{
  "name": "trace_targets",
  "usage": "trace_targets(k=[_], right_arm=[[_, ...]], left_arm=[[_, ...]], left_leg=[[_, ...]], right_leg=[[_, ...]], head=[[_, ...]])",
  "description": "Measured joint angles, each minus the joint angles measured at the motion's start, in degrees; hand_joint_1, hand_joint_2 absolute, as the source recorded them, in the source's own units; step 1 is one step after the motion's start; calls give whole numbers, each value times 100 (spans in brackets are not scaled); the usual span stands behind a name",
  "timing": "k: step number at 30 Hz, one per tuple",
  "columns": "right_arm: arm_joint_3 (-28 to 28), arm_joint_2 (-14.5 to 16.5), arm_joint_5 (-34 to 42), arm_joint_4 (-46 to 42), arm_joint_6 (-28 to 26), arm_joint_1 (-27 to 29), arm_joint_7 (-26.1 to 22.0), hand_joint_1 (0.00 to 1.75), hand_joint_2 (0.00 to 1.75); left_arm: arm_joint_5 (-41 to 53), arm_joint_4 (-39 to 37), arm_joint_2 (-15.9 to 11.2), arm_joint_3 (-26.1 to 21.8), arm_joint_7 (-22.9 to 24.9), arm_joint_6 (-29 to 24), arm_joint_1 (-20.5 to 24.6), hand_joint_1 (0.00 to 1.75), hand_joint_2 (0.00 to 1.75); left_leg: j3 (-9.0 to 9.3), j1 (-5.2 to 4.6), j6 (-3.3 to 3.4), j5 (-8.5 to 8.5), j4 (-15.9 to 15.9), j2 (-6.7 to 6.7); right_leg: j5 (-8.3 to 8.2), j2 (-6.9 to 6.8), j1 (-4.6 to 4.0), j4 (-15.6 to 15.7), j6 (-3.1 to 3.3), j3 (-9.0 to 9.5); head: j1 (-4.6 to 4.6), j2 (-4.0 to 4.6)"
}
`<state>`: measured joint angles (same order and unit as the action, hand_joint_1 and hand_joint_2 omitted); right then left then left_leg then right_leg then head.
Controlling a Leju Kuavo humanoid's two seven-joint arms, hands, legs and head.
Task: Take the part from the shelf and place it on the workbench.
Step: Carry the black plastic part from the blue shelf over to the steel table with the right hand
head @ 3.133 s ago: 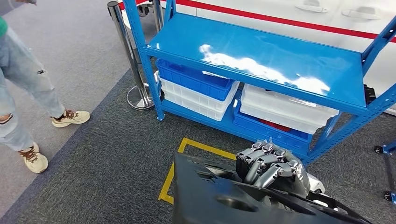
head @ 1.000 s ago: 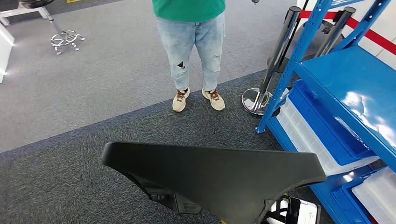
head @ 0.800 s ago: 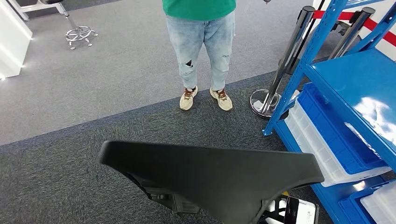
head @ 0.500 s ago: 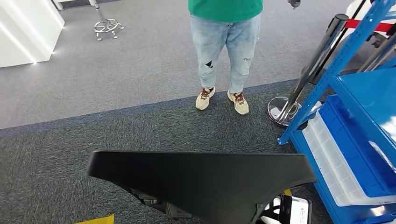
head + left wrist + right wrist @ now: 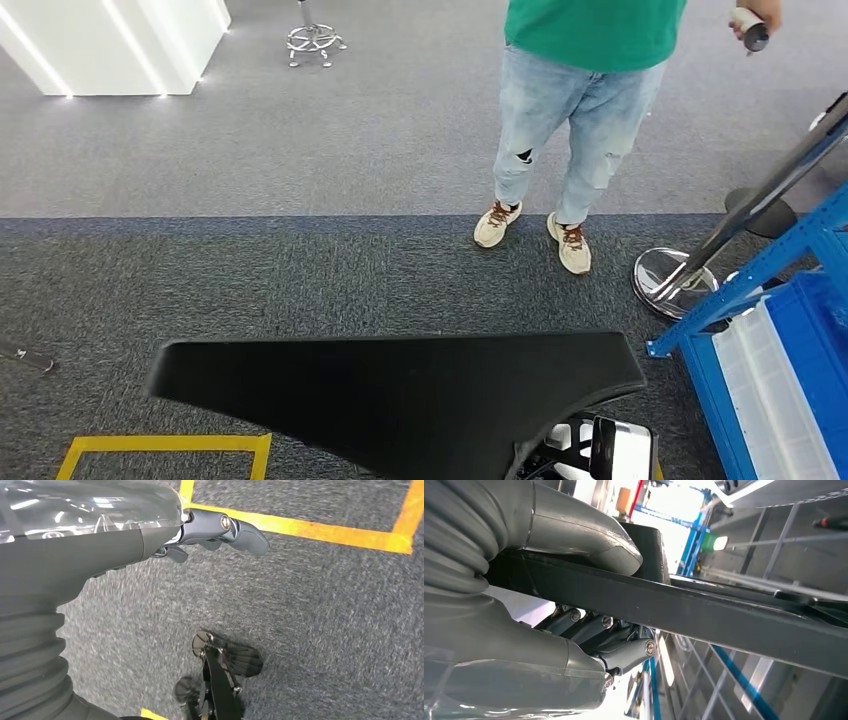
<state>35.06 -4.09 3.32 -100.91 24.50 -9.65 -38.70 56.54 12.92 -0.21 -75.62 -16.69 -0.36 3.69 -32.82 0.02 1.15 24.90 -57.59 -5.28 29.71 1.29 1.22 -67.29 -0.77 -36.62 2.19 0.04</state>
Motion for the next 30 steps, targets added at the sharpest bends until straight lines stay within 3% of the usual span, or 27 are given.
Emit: trace_targets(k=[2, 3, 5, 6, 7, 9, 10, 11, 13, 15, 17, 19, 21, 23, 25, 27, 28, 30], right_arm=[[0, -1, -21, 2, -11, 7, 15, 155, 175], [1, -2, -31, 2, -12, 12, 15, 155, 175], [6, -3, -42, 2, -4, 19, 12, 155, 175], [11, -1, -46, 2, 5, 19, 13, 155, 175], [17, 3, -47, 2, 15, 20, 11, 155, 175], [26, 10, -50, 2, 34, 26, 12, 155, 175], [29, 13, -49, 3, 41, 30, 11, 155, 175], [31, 13, -49, 4, 46, 31, 12, 155, 175], [33, 13, -49, 5, 50, 32, 12, 155, 175], [44, 27, -24, 17, 107, 22, 13, 155, 175], [55, 49, 20, 33, 179, 0, 13, 155, 175], [55, 63, 54, 55, 214, -23, 18, 155, 175], [56, 81, 78, 87, 242, -61, 27, 155, 175], [58, 103, 102, 118, 257, -106, 30, 155, 175], [59, 108, 124, 168, 274, -128, 36, 155, 175], [59, 103, 135, 241, 292, -140, 45, 155, 175], [59, 103, 137, 275, 297, -148, 48, 155, 175], [59, 104, 141, 326, 304, -171, 55, 155, 175]], left_arm=[[-1, 2, -5, -2, -11, 8, 8, 0, 175], [-3, 4, -9, -3, -16, 19, 6, 0, 175], [-8, 6, -16, -8, -24, 51, -22, 0, 175], [-11, 7, -18, -12, -26, 70, -42, 0, 175], [-15, 8, -21, -16, -30, 84, -51, 0, 175], [-35, 10, -23, -29, -49, 103, -35, 0, 175], [-48, 10, -24, -35, -61, 109, -19, 0, 175], [-57, 11, -23, -40, -72, 113, -7, 0, 175], [-63, 11, -22, -42, -81, 115, -3, 0, 175], [-85, 11, -12, -58, -97, 134, -30, 0, 175], [-113, 14, -4, -85, -115, 155, -38, 0, 175], [-123, 19, -8, -102, -122, 159, -20, 0, 175], [-129, 27, -10, -120, -127, 164, -37, 0, 175], [-131, 33, -2, -137, -130, 168, -42, 0, 175], [-129, 33, 17, -142, -131, 169, -1, 0, 175], [-129, 33, 42, -145, -130, 170, 30, 0, 175], [-129, 33, 54, -146, -130, 171, 29, 0, 175], [-128, 33, 77, -148, -130, 173, 22, 0, 175]], left_leg=[[-48, 19, -72, 66, -114, -152], [-84, 28, -106, 84, -144, -214], [-133, 50, -164, 86, -145, -326], [-147, 54, -188, 100, -168, -283], [-191, 48, -212, 153, -266, -151], [-450, 34, -249, 417, -803, 249], [-623, 34, -262, 571, -1131, 386], [-761, 37, -269, 686, -1390, 444], [-873, 40, -271, 767, -1597, 468], [-669, 7, -193, 419, -1151, 570], [-328, -95, -60, 54, -425, 867], [-219, -182, 19, 41, -163, 995], [-179, -180, 61, 5, -73, 845], [-73, -132, 101, -50, 59, 698], [-20, -97, 132, -78, 113, 544], [-21, -89, 131, -73, 99, 359], [-17, -81, 118, -61, 83, 262], [-7, -49, 70, -14, 15, 80]], right_leg=[[-215, 244, 30, 561, 1, 233], [-206, 314, 26, 649, 23, 268], [-191, 243, 7, 660, 97, 271], [-190, 177, 4, 672, 137, 284], [-188, 106, 5, 688, 177, 303], [-172, -63, -20, 711, 239, 338], [-161, -136, -36, 715, 258, 348], [-152, -190, -49, 714, 266, 352], [-145, -232, -57, 714, 271, 354], [-92, -434, -90, 716, 278, 413], [-22, -694, -127, 730, 266, 496], [5, -826, -130, 755, 226, 532], [31, -899, -120, 768, 175, 578], [156, -641, -103, 568, 129, 537], [445, -276, -84, -50, 101, 228], [623, -164, -63, -666, 72, -161], [557, -153, -49, -738, 55, -254], [132, -85, -13, -273, 16, -127]], head=[[-2, 0], [-3, 0], [-2, 0], [-3, 0], [9, 0], [30, 0], [39, 0], [37, 0], [37, 0], [37, 0], [37, 0], [37, 0], [37, 0], [37, 0], [28, 0], [18, 0], [19, 0], [18, 0]])
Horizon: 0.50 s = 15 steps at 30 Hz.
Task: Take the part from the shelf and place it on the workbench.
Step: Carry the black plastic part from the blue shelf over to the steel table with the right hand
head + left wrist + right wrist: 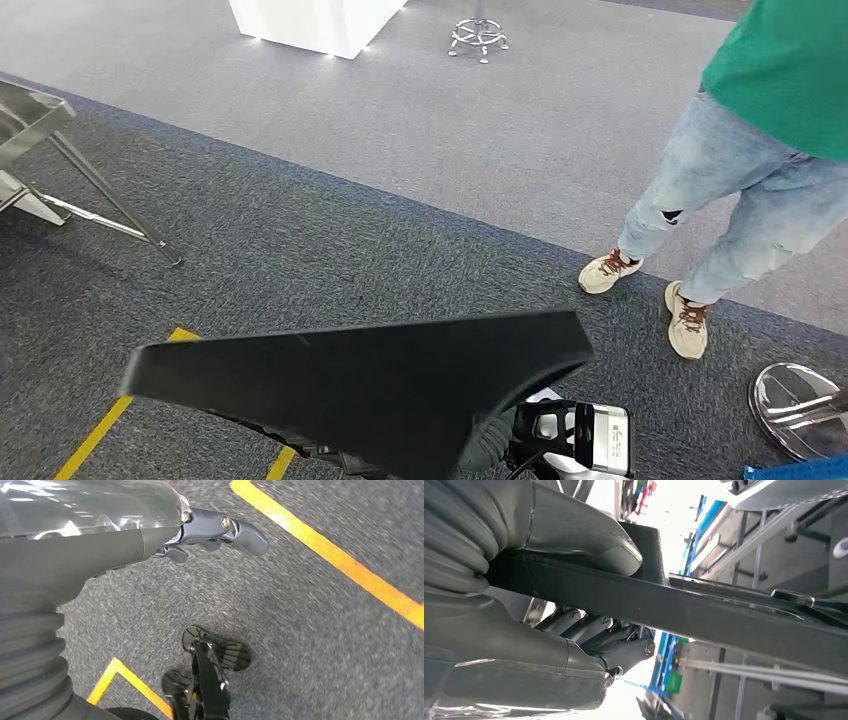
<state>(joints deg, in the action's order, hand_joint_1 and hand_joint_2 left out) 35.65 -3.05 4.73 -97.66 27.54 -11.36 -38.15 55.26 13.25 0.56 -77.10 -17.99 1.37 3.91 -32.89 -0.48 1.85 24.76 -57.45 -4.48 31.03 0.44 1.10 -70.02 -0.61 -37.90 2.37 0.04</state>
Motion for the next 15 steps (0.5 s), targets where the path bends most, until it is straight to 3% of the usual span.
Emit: trace_targets(k=[2, 4, 6, 8, 10, 12, 13, 14, 15], right_arm=[[1, 4, 9, 43, -2, -27, 19, 155, 175], [2, 14, 19, 72, -18, -45, 64, 155, 175], [3, 43, 26, 84, -42, -62, 96, 155, 175], [4, 80, 31, 85, -56, -75, 101, 155, 175], [4, 97, 33, 94, -61, -72, 104, 155, 175], [4, 99, 34, 120, -67, -63, 103, 155, 175], [4, 99, 34, 137, -69, -58, 102, 155, 175], [4, 99, 34, 150, -70, -53, 98, 155, 175], [4, 99, 33, 160, -70, -50, 92, 155, 175]], left_arm=[[4, 1, 12, -2, -1, 5, 3, 0, 175], [13, 2, 14, -3, -5, 13, 4, 0, 175], [28, 2, 24, -2, -9, 21, -27, 0, 175], [39, 2, 39, -2, -11, 25, -47, 0, 175], [41, 2, 48, -3, -15, 25, -21, 0, 175], [45, 2, 58, -3, -18, 27, -5, 0, 175], [48, 2, 64, -3, -19, 28, -15, 0, 175], [51, 2, 68, -3, -22, 31, -33, 0, 175], [55, 2, 70, -3, -28, 33, -49, 0, 175]], left_leg=[[-44, 27, -76, 78, -127, -168], [-123, 49, -151, 123, -206, -297], [-165, 75, -209, 122, -210, -355], [-252, 66, -261, 218, -394, -86], [-556, 63, -301, 510, -999, 286], [-940, 81, -317, 764, -1685, 395], [-1025, 84, -312, 756, -1812, 408], [-986, 82, -296, 636, -1706, 422], [-837, 73, -268, 439, -1397, 460]], right_leg=[[-317, 258, 48, 634, -30, 246], [-340, 405, 49, 864, 2, 324], [-338, 290, 32, 888, 82, 327], [-339, 148, 34, 918, 157, 361], [-320, -19, 10, 937, 210, 392], [-289, -195, -24, 939, 232, 405], [-272, -276, -38, 939, 236, 414], [-253, -351, -49, 939, 237, 432], [-230, -424, -60, 940, 237, 461]], head=[[0, 0], [-1, 0], [-1, 0], [17, 0], [36, 0], [38, 0], [38, 0], [39, 0], [38, 0]])
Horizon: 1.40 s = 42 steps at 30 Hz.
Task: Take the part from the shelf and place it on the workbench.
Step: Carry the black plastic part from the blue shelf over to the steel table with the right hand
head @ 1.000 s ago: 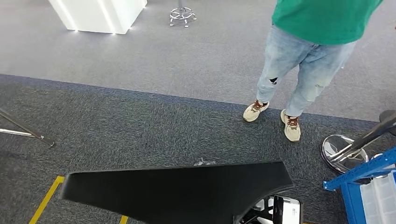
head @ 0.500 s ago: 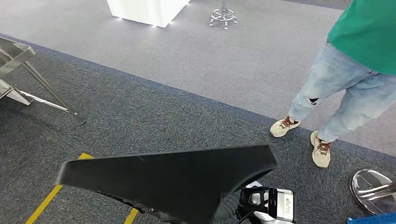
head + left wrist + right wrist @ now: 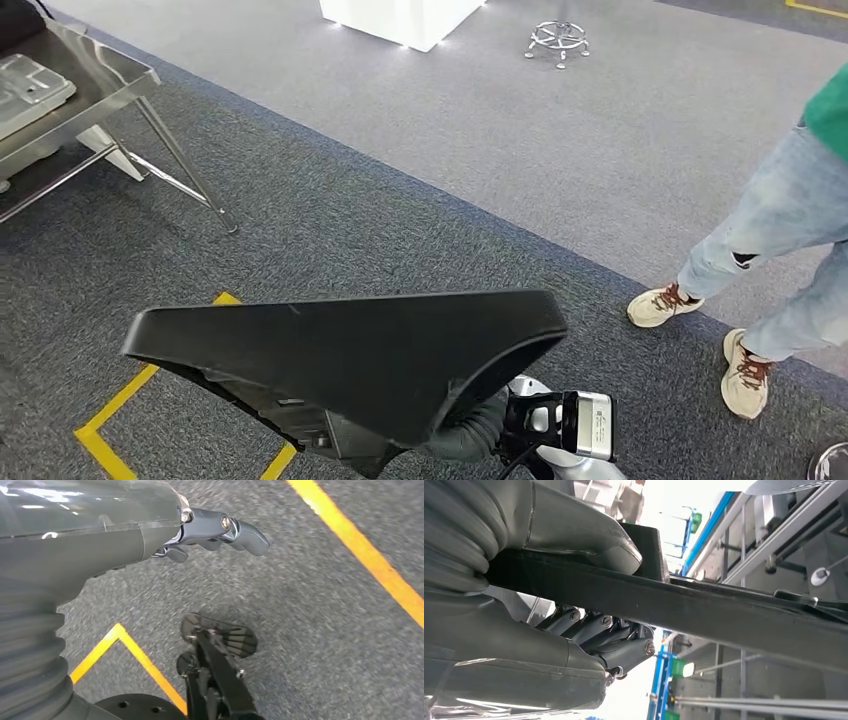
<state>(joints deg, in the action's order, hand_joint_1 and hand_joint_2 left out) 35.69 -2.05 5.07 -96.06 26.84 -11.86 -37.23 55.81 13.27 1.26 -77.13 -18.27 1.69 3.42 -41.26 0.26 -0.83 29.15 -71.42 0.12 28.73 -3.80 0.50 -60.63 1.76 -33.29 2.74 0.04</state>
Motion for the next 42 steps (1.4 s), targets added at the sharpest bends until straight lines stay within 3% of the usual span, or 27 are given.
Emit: trace_targets(k=[2, 4, 6, 7, 9, 10, 12, 13, 14, 16, 17, 19, 21, 22, 23, 25, 26, 28, 29, 31, 32, 34, 35, 37, 39, 41, 42], right_arm=[[0, 0, -4, 7, 4, 4, -14, 155, 175], [0, 0, -15, 7, 9, 13, -22, 155, 175], [0, 4, -29, 3, 11, 20, -24, 155, 175], [0, 8, -36, 1, 11, 23, -23, 155, 175], [0, 14, -44, -14, 11, 31, -26, 155, 175], [0, 10, -49, -19, 9, 45, -25, 155, 175], [0, 3, -57, -27, 6, 89, -19, 155, 175], [0, 1, -62, -27, 4, 108, -13, 155, 175], [0, 0, -63, -27, 5, 118, -10, 155, 175], [0, -1, -65, -29, 9, 122, -3, 155, 175], [0, -2, -66, -29, 10, 126, -1, 155, 175], [-1, -5, -68, -34, 11, 137, 2, 155, 175], [-2, -5, -72, -43, 11, 141, 3, 155, 175], [-2, -3, -75, -44, 11, 138, 5, 155, 175], [-2, 0, -78, -46, 12, 138, 4, 155, 175], [-2, 4, -80, -50, 13, 145, 4, 155, 175], [-2, 4, -81, -51, 13, 153, 3, 155, 175], [-2, 4, -82, -46, 13, 167, 3, 155, 175], [-2, 3, -82, -42, 13, 173, 3, 155, 175], [-2, 2, -82, -36, 13, 180, 2, 155, 175], [-2, 2, -84, -35, 13, 181, -2, 155, 175], [-4, 3, -93, -33, 13, 182, -12, 155, 175], [-5, 3, -99, -31, 14, 182, -17, 155, 175], [-7, 7, -107, -30, 16, 179, -21, 155, 175], [-7, 11, -111, -32, 17, 175, -24, 155, 175], [-9, 6, -114, -24, 17, 188, -25, 155, 175], [-10, 1, -114, -14, 18, 198, -25, 155, 175]], left_arm=[[12, 0, -4, 1, -22, 6, -3, 0, 175], [36, 1, -11, 1, -46, 22, 17, 0, 175], [59, 4, -22, 2, -56, 40, 5, 0, 175], [64, 5, -27, 2, -60, 48, -11, 0, 175], [72, 7, -30, 2, -68, 62, -6, 0, 175], [76, 7, -28, 2, -72, 68, 12, 0, 175], [86, 7, -26, 2, -76, 74, 49, 0, 175], [91, 7, -26, 2, -77, 76, 54, 0, 175], [97, 7, -25, 2, -77, 78, 52, 0, 175], [109, 7, -22, 3, -77, 80, 45, 0, 175], [113, 7, -20, 3, -78, 81, 48, 0, 175], [119, 7, -20, 5, -84, 85, 57, 0, 175], [124, 8, -23, 6, -88, 86, 47, 0, 175], [129, 8, -23, 6, -89, 87, 32, 0, 175], [133, 8, -22, 6, -89, 87, 23, 0, 175], [139, 8, -20, 6, -90, 89, 33, 0, 175], [140, 9, -22, 6, -90, 89, 47, 0, 175], [143, 8, -25, 6, -90, 91, 53, 0, 175], [144, 7, -24, 6, -90, 92, 41, 0, 175], [146, 7, -24, 6, -90, 93, 12, 0, 175], [146, 7, -25, 7, -90, 93, 9, 0, 175], [147, 8, -26, 8, -90, 96, 19, 0, 175], [147, 8, -26, 8, -90, 97, 23, 0, 175], [148, 9, -26, 8, -89, 97, 13, 0, 175], [147, 9, -21, 8, -91, 97, 16, 0, 175], [144, 9, -16, 8, -94, 100, 47, 0, 175], [140, 9, -15, 8, -95, 103, 60, 0, 175]], left_leg=[[392, -66, 84, -316, 781, 240], [567, -144, 164, -371, 1147, 394], [609, -161, 224, -366, 1211, 282], [657, -147, 242, -384, 1267, 215], [765, -101, 286, -428, 1375, 84], [782, -92, 299, -434, 1393, 18], [789, -85, 328, -426, 1388, -149], [795, -83, 327, -414, 1379, -240], [805, -80, 320, -398, 1363, -333], [830, -67, 288, -345, 1304, -510], [825, -67, 263, -311, 1261, -590], [779, -49, 198, -268, 1210, -737], [739, -21, 118, -264, 1224, -871], [743, -12, 85, -256, 1222, -855], [726, -18, 53, -217, 1162, -736], [521, -16, -7, 12, 719, -340], [318, -4, -41, 175, 349, -177], [-41, 34, -91, 346, -253, -66], [-91, 49, -108, 277, -287, -46], [149, 67, -115, -118, 280, 49], [339, 48, -88, -290, 679, 190], [583, 0, -4, -458, 1196, 407], [594, -27, 41, -434, 1239, 435], [614, -18, 111, -437, 1279, 287], [685, 12, 186, -456, 1353, 136], [724, 18, 244, -463, 1383, -15], [725, 9, 264, -459, 1381, -97]], right_leg=[[50, -136, -21, 6, -20, 68], [91, -257, -29, 24, -68, 117], [119, -354, -23, 60, -130, 180], [138, -294, -13, 54, -162, 217], [289, 27, 1, -193, -206, 141], [428, 212, 13, -493, -217, -19], [676, 360, 19, -1194, -235, -457], [660, 369, 24, -1367, -245, -604], [527, 377, 29, -1335, -252, -651], [53, 495, 52, -737, -254, -469], [-117, 649, 69, -399, -252, -341], [-230, 867, 84, -34, -232, -201], [-208, 812, 72, 9, -178, -169], [-210, 739, 71, 45, -143, -138], [-209, 660, 79, 87, -105, -97], [-198, 478, 79, 146, -49, -17], [-179, 385, 70, 155, -32, 8], [-135, 199, 60, 155, -28, 42], [-110, 115, 61, 154, -35, 64], [-59, -30, 66, 154, -61, 127], [-31, -94, 59, 156, -84, 164], [17, -209, 36, 161, -146, 217], [32, -261, 27, 171, -180, 234], [66, -341, 30, 198, -258, 301], [205, -129, 52, 27, -311, 289], [511, 217, 67, -587, -315, -15], [658, 304, 66, -970, -309, -242]], head=[[-2, 0], [-2, 0], [-1, 0], [-4, 0], [-13, 0], [-19, 1], [-25, 1], [-24, 1], [-24, 0], [-24, 0], [-24, 0], [-22, 0], [-20, 0], [-19, 0], [-5, 0], [21, 0], [32, 0], [32, 1], [31, 1], [32, 1], [31, 0], [27, 0], [26, 0], [24, 0], [16, 0], [7, 0], [5, 0]])
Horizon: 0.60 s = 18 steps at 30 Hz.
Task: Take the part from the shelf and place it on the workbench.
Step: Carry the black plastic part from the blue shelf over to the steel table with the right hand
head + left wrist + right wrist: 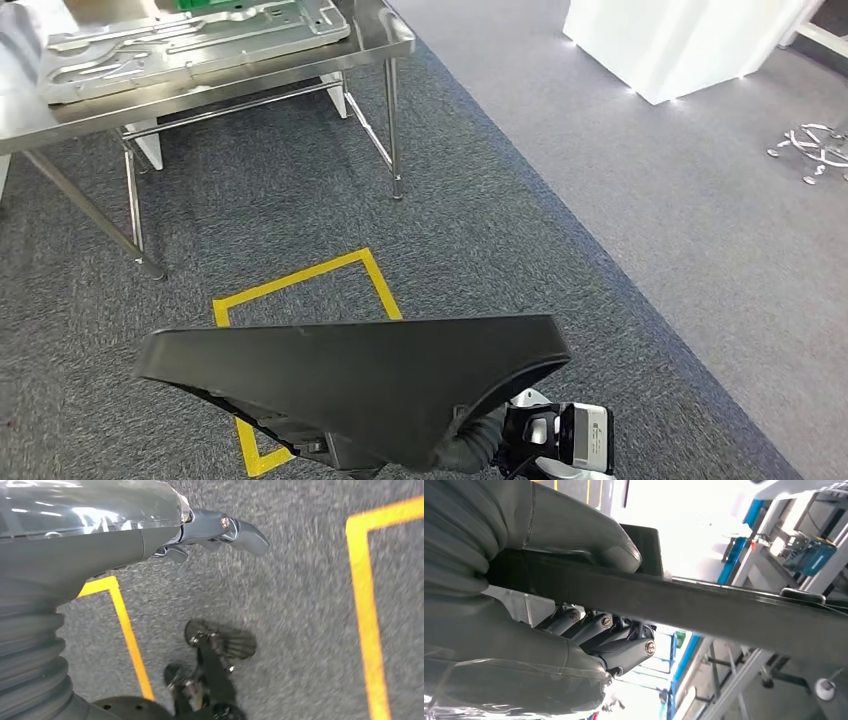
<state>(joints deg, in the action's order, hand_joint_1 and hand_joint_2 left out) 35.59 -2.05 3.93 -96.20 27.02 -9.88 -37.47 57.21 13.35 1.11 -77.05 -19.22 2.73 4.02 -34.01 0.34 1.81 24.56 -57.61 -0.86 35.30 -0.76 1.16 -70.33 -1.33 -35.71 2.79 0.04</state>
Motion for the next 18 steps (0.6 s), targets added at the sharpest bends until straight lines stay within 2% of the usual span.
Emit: trace_targets(k=[1, 2, 3, 4, 6, 7, 8, 10, 11, 12, 14, 15, 16, 17, 18], right_arm=[[-1, -6, -2, 11, 2, 8, 3, 155, 175], [-1, -10, -2, 22, 4, 12, 3, 155, 175], [-1, -12, -2, 28, 6, 10, 3, 155, 175], [-1, -13, -2, 31, 7, 7, 3, 155, 175], [-1, -14, -2, 34, 5, 2, 2, 155, 175], [-1, -15, -3, 35, 3, 0, -1, 155, 175], [-1, -16, -3, 37, 2, -1, -4, 155, 175], [-1, -19, -4, 37, -1, -10, -8, 155, 175], [-1, -18, -7, 37, -2, -18, -8, 155, 175], [-1, -17, -7, 35, -2, -28, -9, 155, 175], [-1, -16, -9, 35, -8, -36, -6, 155, 175], [-1, -16, -4, 34, -14, -35, -3, 155, 175], [-1, -16, 7, 35, -24, -32, 2, 155, 175], [-1, -16, 29, 36, -34, -29, 5, 155, 175], [-1, -16, 55, 35, -47, -29, 7, 155, 175]], left_arm=[[-7, 0, 1, -1, -1, 7, 6, 0, 175], [-15, 0, 2, -1, -3, 17, 6, 0, 175], [-24, 0, 2, -2, -5, 28, 3, 0, 175], [-33, 0, 3, -2, -9, 39, 1, 0, 175], [-56, -1, 14, -3, -20, 58, 4, 0, 175], [-66, -1, 22, -3, -29, 64, 10, 0, 175], [-75, -2, 29, -4, -37, 68, 13, 0, 175], [-83, -1, 29, -5, -48, 72, 4, 0, 175], [-84, -2, 33, -5, -50, 77, -6, 0, 175], [-87, -2, 38, -5, -52, 82, -8, 0, 175], [-91, -4, 50, -5, -60, 92, 19, 0, 175], [-95, -4, 50, -5, -65, 92, 36, 0, 175], [-101, -4, 50, -6, -71, 95, 44, 0, 175], [-112, -4, 50, -6, -79, 98, 39, 0, 175], [-125, -4, 50, -6, -90, 104, 25, 0, 175]], left_leg=[[2, -10, 7, 7, -5, -91], [7, -21, 10, 15, -14, -184], [15, -28, 8, 26, -30, -279], [25, -33, -1, 41, -49, -373], [18, -30, -31, 72, -96, -533], [0, -22, -56, 79, -112, -598], [-24, -5, -87, 82, -120, -658], [-56, 19, -161, 81, -109, -759], [-62, 19, -195, 100, -131, -688], [-104, 13, -230, 161, -228, -541], [-364, 22, -296, 431, -765, -152], [-573, 43, -330, 593, -1145, -45], [-754, 68, -362, 696, -1464, 5], [-851, 95, -394, 702, -1616, 30], [-831, 123, -425, 600, -1549, 48]], right_leg=[[58, 38, -3, -279, 5, -190], [2, 55, -4, -379, 13, -301], [-177, 71, -6, -246, 30, -296], [-432, 118, -10, 76, 54, -194], [-805, 395, -7, 786, 105, 70], [-878, 512, -6, 995, 112, 143], [-877, 584, -14, 1081, 113, 171], [-881, 485, -26, 1129, 123, 198], [-883, 417, -21, 1163, 146, 234], [-881, 338, -4, 1198, 177, 274], [-862, 168, 9, 1241, 226, 344], [-843, 85, 8, 1241, 237, 360], [-826, 13, 10, 1238, 232, 372], [-806, -43, 18, 1235, 218, 384], [-787, -90, 34, 1228, 196, 398]], head=[[-1, 0], [-1, 0], [-1, 0], [-1, 0], [3, 0], [5, 0], [8, 0], [8, 0], [14, 0], [26, 0], [48, 0], [54, 0], [52, 0], [52, 0], [53, 0]])
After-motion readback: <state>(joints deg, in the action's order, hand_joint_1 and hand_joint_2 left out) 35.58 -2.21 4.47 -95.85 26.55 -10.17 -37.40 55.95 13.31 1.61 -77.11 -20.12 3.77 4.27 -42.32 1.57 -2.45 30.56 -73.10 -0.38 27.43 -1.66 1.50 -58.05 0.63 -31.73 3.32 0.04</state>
